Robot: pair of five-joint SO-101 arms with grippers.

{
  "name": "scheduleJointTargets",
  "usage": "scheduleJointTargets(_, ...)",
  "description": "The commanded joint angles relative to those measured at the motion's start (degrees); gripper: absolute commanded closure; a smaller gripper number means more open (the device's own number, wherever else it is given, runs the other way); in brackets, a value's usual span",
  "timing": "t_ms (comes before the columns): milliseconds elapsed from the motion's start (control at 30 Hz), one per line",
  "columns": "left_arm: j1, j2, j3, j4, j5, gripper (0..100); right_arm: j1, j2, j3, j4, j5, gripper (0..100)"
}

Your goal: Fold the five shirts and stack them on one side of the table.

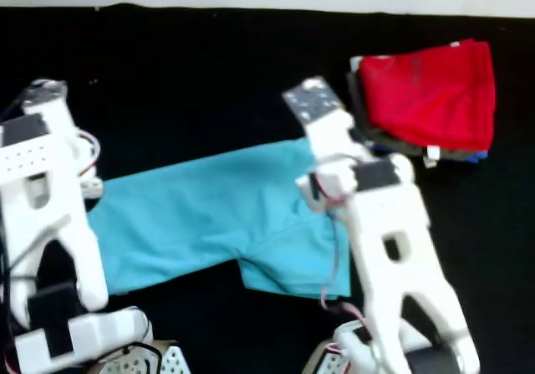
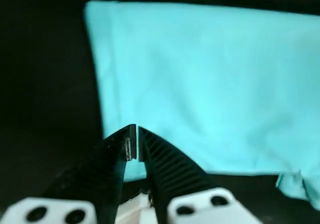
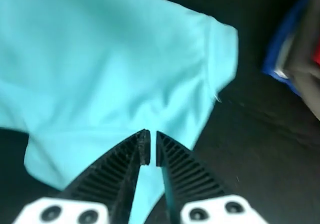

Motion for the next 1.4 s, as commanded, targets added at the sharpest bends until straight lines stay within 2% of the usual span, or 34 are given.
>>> scheduleJointTargets(0, 0.92, 8.13, 0.13, -8.62, 3.34, 99, -1.98, 12.7, -3.82, -7.25, 0.0, 97.2)
scheduleJointTargets(133, -2.86, 19.47, -4.26, -14.24, 3.52, 99, -1.1, 26.42, -7.96, -15.08, 0.0, 97.3)
scheduleJointTargets(300, -6.9, 34.51, -18.59, -13.54, 1.93, 99, 1.45, 40.57, -16.66, -22.29, 0.0, 97.3)
scheduleJointTargets(567, -7.34, 57.36, -52.7, -0.79, 1.32, 99, 2.68, 54.37, -32.75, -22.2, 0.09, 97.3)
scheduleJointTargets(767, -7.34, 68.88, -78.55, 14.15, 1.32, 99, 1.89, 50.42, -35.65, -10.42, 0.26, 97.3)
scheduleJointTargets(900, -7.34, 71.96, -90.51, 21.1, 1.41, 99, 1.71, 42.95, -35.21, -4.53, 0.35, 97.3)
scheduleJointTargets(1033, -8.66, 69.58, -92.26, 21.19, 1.41, 99, 1.71, 34.68, -35.03, -0.31, 0.18, 97.3)
scheduleJointTargets(1133, -9.27, 64.04, -87.87, 21.36, 1.41, 99, 1.1, 30.2, -35.03, 4.09, 0.44, 97.3)
scheduleJointTargets(1367, -9.36, 42.68, -62.81, 21.27, 1.23, 99, -2.77, 23.87, -34.95, 17.27, 0.44, 97.6)
